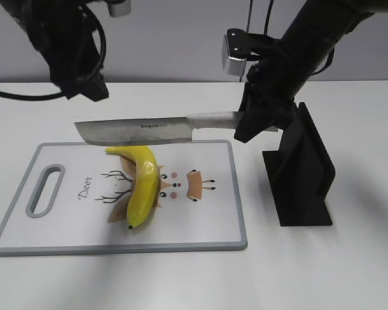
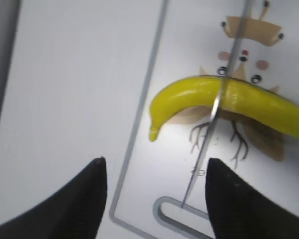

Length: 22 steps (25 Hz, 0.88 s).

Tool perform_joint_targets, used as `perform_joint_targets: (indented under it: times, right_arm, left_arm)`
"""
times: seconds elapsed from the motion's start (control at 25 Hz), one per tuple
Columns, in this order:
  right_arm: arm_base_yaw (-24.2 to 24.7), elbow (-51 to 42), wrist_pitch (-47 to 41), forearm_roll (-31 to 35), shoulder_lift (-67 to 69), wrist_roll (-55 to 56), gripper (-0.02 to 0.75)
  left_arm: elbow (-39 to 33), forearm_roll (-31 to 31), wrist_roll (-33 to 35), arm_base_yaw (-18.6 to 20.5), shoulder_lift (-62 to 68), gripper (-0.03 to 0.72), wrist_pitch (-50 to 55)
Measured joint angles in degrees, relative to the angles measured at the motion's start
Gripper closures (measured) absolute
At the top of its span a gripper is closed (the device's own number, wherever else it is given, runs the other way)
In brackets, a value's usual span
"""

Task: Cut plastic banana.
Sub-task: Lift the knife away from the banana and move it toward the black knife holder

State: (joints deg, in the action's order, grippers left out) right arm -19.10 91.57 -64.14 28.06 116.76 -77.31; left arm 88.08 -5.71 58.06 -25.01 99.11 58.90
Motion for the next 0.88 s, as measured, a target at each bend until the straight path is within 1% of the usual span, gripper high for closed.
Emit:
perform_joint_targets:
  times: [0.08,0.16,0.24,0.36,0.48,0.56,0.68,0.8,0.88]
  right_arm:
    - [0.01,0.00,-0.07,-0.26,-1.10,1.73,0.575]
    - [0.14,0.10,-0.27,-1.33,-2.27,3.83,0.575]
    - [0.14,0.10,-0.55,-1.95,-3.60,6.35,0.575]
    - [0.19,0.10,-0.76,-2.21,-5.39,12.97,0.575]
    - [0.19,0.10,-1.17,-2.47,-6.95,23.61,0.575]
    - [0.19,0.18,-1.85,-3.01,-7.89,31.33,0.575]
    - [0.19,0.17,-3.38,-3.72,-9.42,38.35,0.575]
    - [0.19,0.17,-4.11,-3.87,-11.37,43.35,0.575]
    - [0.19,0.17,-4.23,-3.87,-12.73,46.96,0.575]
  left_arm:
    - [0.00,4.11,-8.68,0.17,-2.41,0.092,-1.56]
    - [0.00,6.61,-16.45,1.02,-4.64,0.092,-1.38]
    - [0.00,7.47,-21.16,2.45,-6.91,0.093,0.22]
    - [0.00,7.84,-28.27,4.84,-9.83,0.093,4.10]
    - [0.00,7.84,-36.95,7.85,-12.35,0.093,7.96]
    - [0.00,7.84,-40.38,10.23,-13.80,0.098,10.06]
    - [0.00,7.97,-44.04,13.15,-15.91,0.115,10.82]
    - [-0.50,7.90,-46.12,14.86,-18.50,0.135,10.87]
    - [-1.87,7.00,-46.68,15.13,-20.65,0.143,10.87]
